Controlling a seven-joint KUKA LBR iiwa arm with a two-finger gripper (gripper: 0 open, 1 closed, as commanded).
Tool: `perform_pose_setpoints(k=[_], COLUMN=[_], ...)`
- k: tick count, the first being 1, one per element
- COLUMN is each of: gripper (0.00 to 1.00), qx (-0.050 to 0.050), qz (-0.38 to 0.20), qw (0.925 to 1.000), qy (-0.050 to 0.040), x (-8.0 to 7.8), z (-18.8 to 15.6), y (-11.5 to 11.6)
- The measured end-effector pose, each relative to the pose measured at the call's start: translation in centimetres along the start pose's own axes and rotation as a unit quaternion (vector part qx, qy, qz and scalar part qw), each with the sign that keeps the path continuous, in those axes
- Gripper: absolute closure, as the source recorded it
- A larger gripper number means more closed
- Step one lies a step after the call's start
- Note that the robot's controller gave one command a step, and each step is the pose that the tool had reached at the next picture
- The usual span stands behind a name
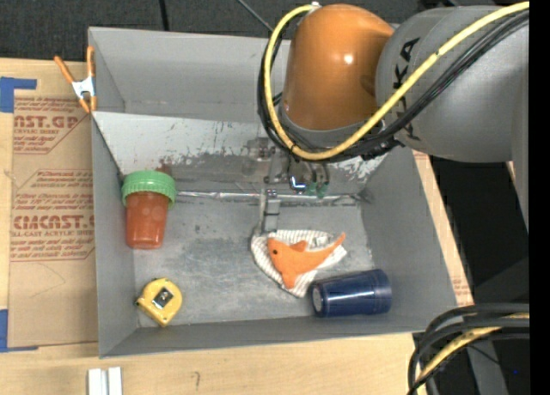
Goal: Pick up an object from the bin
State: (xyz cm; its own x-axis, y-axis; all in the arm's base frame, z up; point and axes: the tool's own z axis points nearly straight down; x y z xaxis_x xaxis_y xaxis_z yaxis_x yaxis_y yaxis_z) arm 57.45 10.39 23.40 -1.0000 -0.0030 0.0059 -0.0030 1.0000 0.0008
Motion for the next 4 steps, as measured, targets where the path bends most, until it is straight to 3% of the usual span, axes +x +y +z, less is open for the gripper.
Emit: perform_pose_setpoints(k=[1, 2, 3, 4], gripper=[0.0, 0.0, 0.0, 0.0], qx=[-0.001, 0.0, 0.001, 0.002], qz=[0.001, -0.034, -0.079, -0.169], qw=[1.0, 0.9994, 0.9969, 0.9856], qy=[-0.0042, -0.0064, -0.0031, -0.0038], x=[-0.1, 0.7, 2.2, 1.2], z=[-0.5, 5.0, 7.2, 10.1], y=[-0.1, -4.2, -11.4, -13.4])
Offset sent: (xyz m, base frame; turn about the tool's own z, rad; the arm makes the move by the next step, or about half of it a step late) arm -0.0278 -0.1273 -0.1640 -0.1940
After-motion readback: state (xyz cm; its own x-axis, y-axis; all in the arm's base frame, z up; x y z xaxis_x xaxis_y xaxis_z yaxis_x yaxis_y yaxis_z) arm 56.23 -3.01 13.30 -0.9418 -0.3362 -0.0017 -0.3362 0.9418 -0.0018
